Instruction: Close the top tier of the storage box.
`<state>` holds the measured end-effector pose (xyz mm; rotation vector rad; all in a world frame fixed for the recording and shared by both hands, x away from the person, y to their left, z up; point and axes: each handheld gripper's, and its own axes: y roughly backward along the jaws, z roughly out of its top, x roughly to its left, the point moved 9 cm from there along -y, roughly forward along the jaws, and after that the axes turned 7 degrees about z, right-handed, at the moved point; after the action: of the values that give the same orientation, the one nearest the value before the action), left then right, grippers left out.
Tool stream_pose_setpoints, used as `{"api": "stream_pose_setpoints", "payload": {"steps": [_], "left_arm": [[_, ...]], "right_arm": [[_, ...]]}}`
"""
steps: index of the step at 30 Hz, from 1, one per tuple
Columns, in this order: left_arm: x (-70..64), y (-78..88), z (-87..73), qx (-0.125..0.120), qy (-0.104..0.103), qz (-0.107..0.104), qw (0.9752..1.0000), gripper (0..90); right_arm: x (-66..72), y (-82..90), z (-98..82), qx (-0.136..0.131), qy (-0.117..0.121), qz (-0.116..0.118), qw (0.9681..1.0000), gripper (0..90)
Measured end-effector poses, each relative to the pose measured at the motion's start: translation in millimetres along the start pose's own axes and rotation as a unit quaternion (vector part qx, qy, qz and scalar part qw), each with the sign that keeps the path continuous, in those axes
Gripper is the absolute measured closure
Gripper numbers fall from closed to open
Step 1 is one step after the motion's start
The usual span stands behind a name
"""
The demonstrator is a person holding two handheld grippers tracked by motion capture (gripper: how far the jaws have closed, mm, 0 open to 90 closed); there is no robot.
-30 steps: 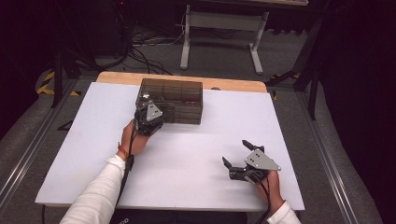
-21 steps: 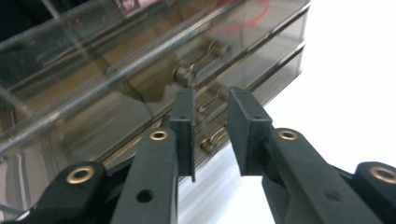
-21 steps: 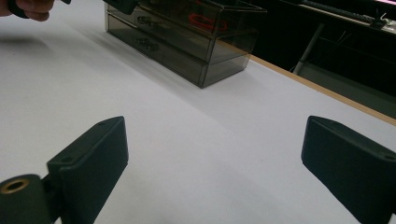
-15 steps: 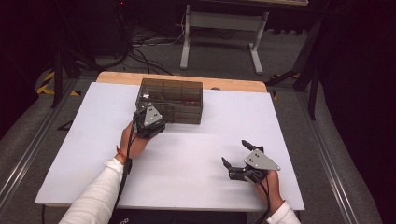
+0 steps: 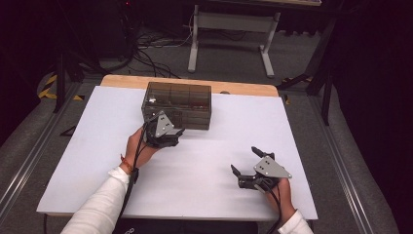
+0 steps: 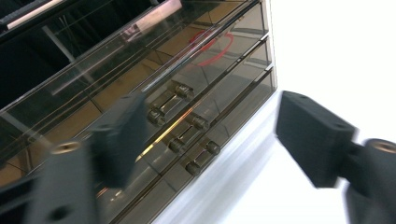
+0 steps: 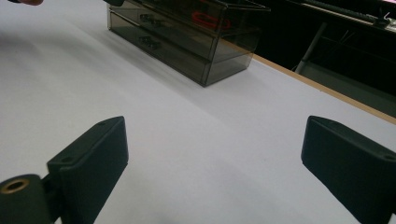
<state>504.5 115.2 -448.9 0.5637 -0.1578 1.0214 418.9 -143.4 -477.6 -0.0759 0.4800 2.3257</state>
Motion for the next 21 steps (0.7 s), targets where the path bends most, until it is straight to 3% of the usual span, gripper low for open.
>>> {"api": "stream_pose_setpoints", "payload": {"steps": [3,9,14,18,21], "left_arm": [[-0.1,0.5,0.6,-0.006,0.008,-0.005,0.9999,17.2],[-9.1,-1.2,-6.1,0.015,0.004,-0.038,0.9991,4.8],[-16.6,5.0,-12.1,0.007,-0.013,-0.046,0.9988,0.9],[-21.8,12.2,-18.3,-0.005,-0.011,-0.049,0.9987,2.7],[-23.6,15.5,-20.3,-0.003,-0.026,-0.046,0.9986,3.3]], "right_arm": [[-0.2,0.0,-0.2,0.0,0.0,0.0,1.0,8.0],[0.1,-0.3,-1.0,0.003,0.001,0.001,1.0,8.0],[0.3,-0.7,-1.3,0.003,0.001,0.001,1.0,8.0],[-1.3,-0.3,-2.1,0.003,-0.002,-0.002,1.0,8.0],[-1.2,-0.3,-1.9,0.003,-0.003,-0.002,1.0,8.0]]}}
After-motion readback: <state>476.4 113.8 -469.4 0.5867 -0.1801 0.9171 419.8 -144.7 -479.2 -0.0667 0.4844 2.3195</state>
